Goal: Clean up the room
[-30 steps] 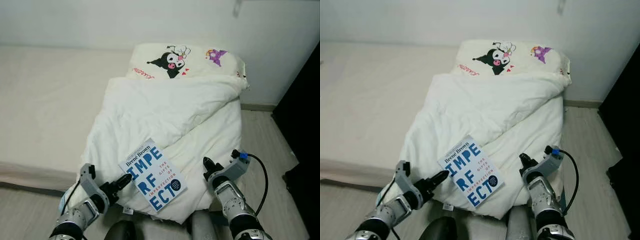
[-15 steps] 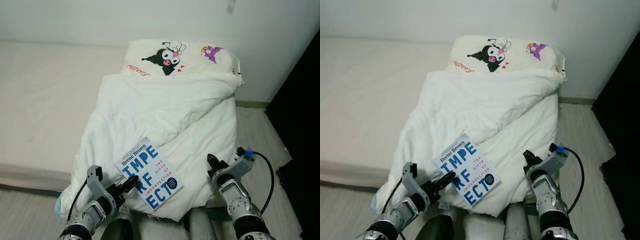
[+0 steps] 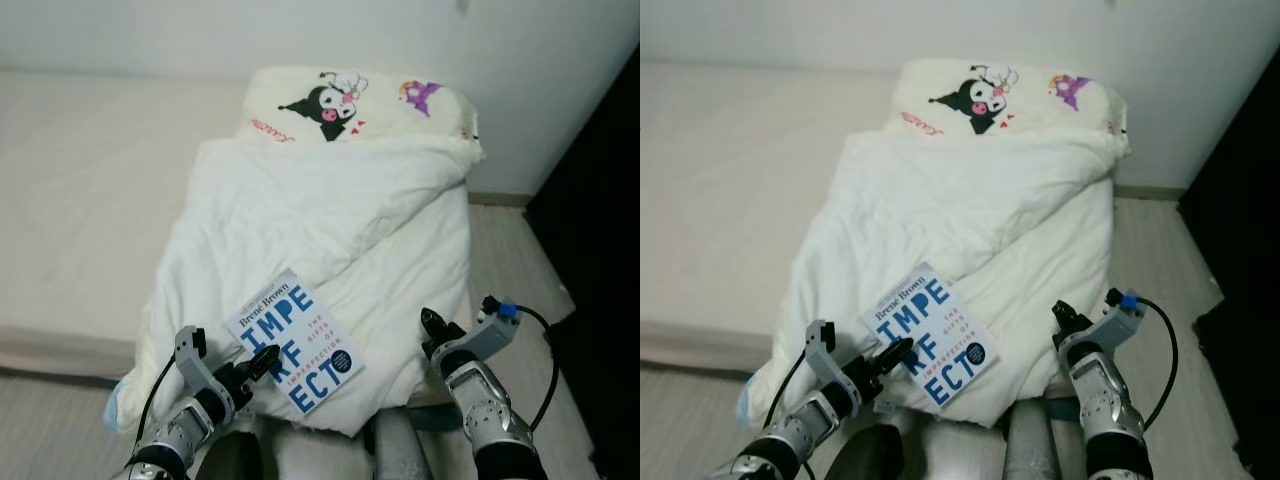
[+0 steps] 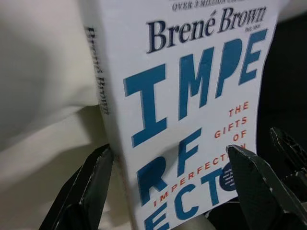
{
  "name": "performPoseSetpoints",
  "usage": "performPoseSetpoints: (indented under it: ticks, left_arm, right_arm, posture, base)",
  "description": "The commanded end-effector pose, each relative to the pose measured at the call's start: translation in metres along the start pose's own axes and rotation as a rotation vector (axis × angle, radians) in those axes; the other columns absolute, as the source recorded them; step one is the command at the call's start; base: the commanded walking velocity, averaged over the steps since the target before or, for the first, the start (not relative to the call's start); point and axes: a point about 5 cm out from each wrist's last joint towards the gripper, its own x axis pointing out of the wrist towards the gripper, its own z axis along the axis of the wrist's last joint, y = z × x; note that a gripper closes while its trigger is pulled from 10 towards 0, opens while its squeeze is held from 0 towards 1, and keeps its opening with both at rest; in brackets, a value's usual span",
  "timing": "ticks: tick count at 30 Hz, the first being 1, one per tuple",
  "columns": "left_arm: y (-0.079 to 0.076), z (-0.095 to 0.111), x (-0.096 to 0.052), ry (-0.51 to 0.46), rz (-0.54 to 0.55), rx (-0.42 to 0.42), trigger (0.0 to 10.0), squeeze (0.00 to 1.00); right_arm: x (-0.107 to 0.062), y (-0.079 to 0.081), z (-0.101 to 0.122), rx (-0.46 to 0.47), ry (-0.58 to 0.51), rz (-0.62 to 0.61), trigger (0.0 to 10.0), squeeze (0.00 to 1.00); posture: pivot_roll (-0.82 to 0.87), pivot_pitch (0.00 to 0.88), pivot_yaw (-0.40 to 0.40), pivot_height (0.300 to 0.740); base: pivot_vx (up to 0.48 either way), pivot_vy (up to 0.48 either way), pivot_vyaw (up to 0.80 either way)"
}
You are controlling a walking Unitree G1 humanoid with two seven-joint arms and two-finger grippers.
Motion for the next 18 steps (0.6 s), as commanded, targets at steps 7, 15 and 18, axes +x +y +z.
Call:
performPoseSetpoints:
  ticks: [7, 15, 18]
  left_arm:
    - [-0.011, -0.006, 0.011, -0.017, -0.035, -0.017, 10.0, 0.00]
    - [-0.017, -0.003, 0.017, -0.049, -0.051, -0.017, 0.0, 0.00]
    - [-0.019, 0.002, 0.019, -0.064, -0.059, -0.013, 0.0, 0.00]
  right_arm:
    - [-0.011, -0.006, 0.007, 0.001, -0.006, -0.016, 0.0, 0.00]
    - [-0.014, -0.005, 0.012, -0.007, -0.009, -0.011, 0.0, 0.00]
    - [-0.014, -0.004, 0.013, -0.005, -0.008, -0.010, 0.0, 0.00]
  posture:
    - [-0.35, 0.304, -0.034, 0.600]
    - [-0.36, 0.306, -0.039, 0.600]
    - [-0.35, 0.299, -0.038, 0.600]
  base:
    - [0.000, 0.000, 0.00]
    - [0.000, 0.000, 0.00]
    - [0.000, 0.000, 0.00]
